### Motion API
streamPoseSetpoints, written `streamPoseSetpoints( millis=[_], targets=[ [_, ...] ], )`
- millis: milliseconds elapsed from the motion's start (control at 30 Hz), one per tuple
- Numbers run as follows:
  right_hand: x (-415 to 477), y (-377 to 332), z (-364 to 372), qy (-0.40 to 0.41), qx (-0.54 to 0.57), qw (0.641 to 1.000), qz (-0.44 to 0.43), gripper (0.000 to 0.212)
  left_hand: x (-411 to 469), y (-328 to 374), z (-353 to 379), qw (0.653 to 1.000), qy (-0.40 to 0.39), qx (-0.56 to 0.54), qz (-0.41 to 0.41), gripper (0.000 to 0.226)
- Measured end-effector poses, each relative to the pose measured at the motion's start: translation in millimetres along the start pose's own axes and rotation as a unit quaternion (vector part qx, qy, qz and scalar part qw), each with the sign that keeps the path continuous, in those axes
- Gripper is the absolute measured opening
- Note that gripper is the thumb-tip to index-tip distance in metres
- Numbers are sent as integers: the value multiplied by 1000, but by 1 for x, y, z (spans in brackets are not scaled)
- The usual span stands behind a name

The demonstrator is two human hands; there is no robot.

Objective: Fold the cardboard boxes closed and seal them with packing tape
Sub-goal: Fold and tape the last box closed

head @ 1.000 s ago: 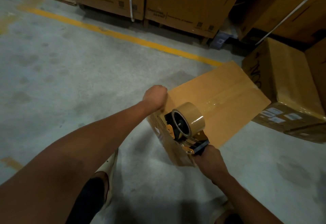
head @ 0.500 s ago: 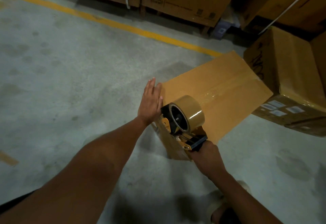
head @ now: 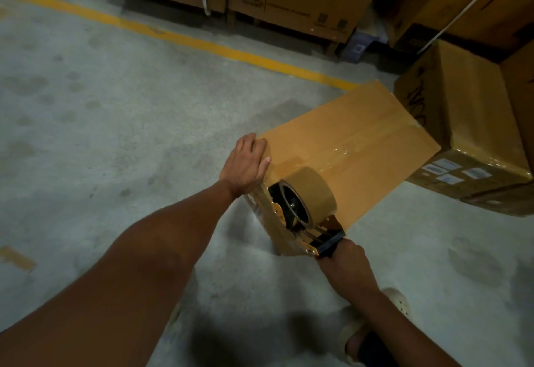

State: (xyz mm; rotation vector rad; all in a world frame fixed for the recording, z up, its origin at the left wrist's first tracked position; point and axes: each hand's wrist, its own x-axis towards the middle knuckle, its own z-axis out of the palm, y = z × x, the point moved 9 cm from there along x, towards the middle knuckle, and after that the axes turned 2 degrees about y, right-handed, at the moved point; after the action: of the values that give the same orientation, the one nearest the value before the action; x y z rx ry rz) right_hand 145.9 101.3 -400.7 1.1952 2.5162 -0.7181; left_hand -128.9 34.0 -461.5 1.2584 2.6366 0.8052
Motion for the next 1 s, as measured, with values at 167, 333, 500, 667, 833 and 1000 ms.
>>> streamPoseSetpoints(
  millis=[167,333,500,667,833,1000],
  targets=[
    [-27,30,-2,-17,-23,999,41,36,0,1,1,1000,-12,19,0,47],
    [-33,35,-6,-5,-20,999,47,22,0,1,3,996,-58,68,-11,50],
    [-26,36,-9,-14,-32,998,43,14,-5,22,5,988,-84,127,-4,60],
    [-26,32,-7,-19,-37,999,34,11,-49,70,33,983,-110,124,79,69],
    [-25,28,-5,-21,-46,999,10,13,-67,72,43,989,-108,96,21,87],
    [-31,35,0,-20,-32,999,8,8,-69,73,40,994,-94,45,-39,86]
  ],
)
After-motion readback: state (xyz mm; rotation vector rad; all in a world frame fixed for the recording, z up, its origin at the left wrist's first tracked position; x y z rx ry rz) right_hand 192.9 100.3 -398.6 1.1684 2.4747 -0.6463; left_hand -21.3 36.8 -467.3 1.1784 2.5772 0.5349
